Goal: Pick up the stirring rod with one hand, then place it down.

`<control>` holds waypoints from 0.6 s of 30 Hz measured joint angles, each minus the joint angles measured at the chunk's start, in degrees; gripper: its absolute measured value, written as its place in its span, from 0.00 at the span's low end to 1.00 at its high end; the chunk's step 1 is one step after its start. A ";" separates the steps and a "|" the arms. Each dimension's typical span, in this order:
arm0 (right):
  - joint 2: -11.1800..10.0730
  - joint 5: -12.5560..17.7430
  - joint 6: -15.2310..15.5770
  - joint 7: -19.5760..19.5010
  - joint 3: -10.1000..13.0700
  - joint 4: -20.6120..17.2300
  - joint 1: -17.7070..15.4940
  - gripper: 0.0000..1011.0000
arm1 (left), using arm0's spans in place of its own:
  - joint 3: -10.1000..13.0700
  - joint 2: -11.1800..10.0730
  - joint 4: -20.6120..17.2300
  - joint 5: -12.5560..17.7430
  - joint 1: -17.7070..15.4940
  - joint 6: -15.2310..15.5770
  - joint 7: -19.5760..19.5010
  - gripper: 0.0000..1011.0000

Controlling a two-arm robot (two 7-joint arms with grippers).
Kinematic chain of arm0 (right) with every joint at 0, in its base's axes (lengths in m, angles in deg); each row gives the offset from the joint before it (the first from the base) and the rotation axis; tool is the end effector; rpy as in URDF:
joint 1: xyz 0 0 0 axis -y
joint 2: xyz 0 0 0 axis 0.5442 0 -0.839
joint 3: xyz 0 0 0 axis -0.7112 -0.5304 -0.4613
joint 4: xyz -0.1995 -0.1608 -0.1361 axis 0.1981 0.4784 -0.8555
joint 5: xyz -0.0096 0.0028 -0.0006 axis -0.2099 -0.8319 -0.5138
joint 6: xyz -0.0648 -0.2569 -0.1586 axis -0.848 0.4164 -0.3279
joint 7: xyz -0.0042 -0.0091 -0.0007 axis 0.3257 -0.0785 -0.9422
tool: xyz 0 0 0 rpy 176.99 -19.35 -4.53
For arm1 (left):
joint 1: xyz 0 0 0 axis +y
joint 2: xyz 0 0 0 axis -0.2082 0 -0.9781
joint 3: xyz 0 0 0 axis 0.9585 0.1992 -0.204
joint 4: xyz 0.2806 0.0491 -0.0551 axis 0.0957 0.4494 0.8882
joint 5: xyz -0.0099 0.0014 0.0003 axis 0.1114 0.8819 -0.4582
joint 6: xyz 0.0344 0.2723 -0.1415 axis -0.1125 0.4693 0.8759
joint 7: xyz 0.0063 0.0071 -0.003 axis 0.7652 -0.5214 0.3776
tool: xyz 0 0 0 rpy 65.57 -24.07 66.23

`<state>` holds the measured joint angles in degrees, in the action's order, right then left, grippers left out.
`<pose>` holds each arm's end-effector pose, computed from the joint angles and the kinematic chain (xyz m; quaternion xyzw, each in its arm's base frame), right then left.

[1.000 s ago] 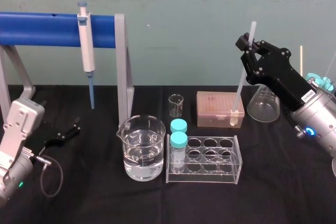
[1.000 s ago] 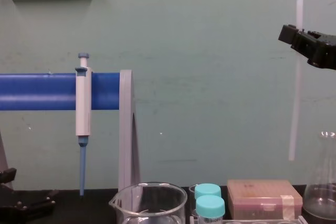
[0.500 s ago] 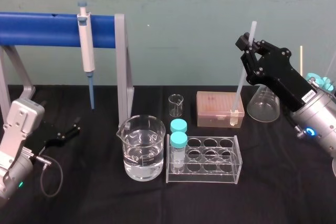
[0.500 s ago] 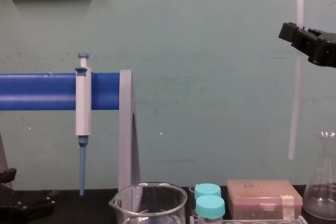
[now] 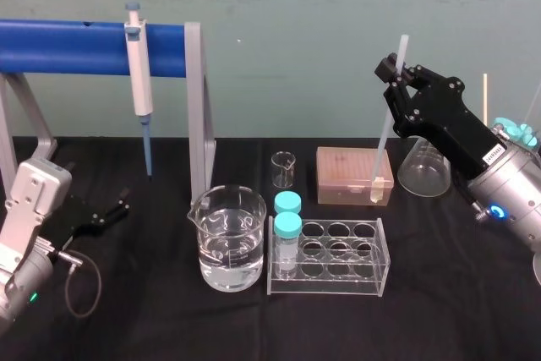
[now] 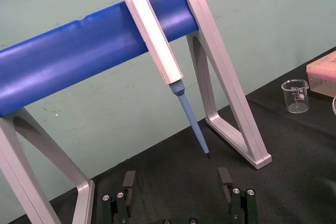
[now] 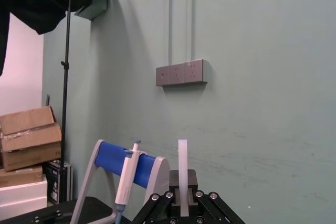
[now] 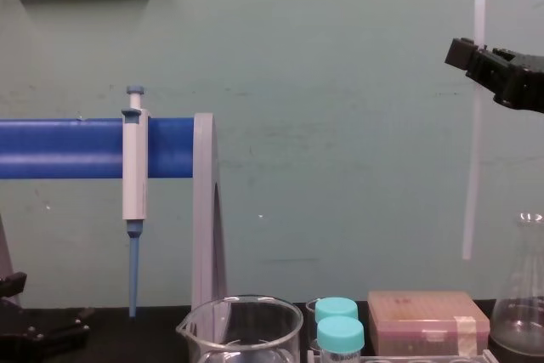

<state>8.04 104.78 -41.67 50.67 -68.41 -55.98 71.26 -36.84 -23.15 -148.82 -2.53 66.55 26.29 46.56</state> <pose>0.3848 -0.0558 -0.2127 0.1570 -0.1197 -0.3997 0.8951 0.3579 0.0826 -0.3023 0.1413 -0.1324 0.5800 0.7913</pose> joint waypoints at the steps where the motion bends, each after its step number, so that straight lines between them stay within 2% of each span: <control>1: -0.02 0.15 -0.02 0.15 -0.04 0.13 0.10 0.07 | 0.00 0.00 0.00 0.00 0.00 0.00 0.00 0.99; 18: 0.00 1.02 -0.33 0.65 -0.24 0.94 0.46 0.07 | 0.00 0.00 0.00 0.00 0.00 0.00 0.00 0.99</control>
<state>8.03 105.80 -42.00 51.32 -68.65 -55.04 71.72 -36.84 -23.16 -148.82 -2.53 66.55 26.29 46.56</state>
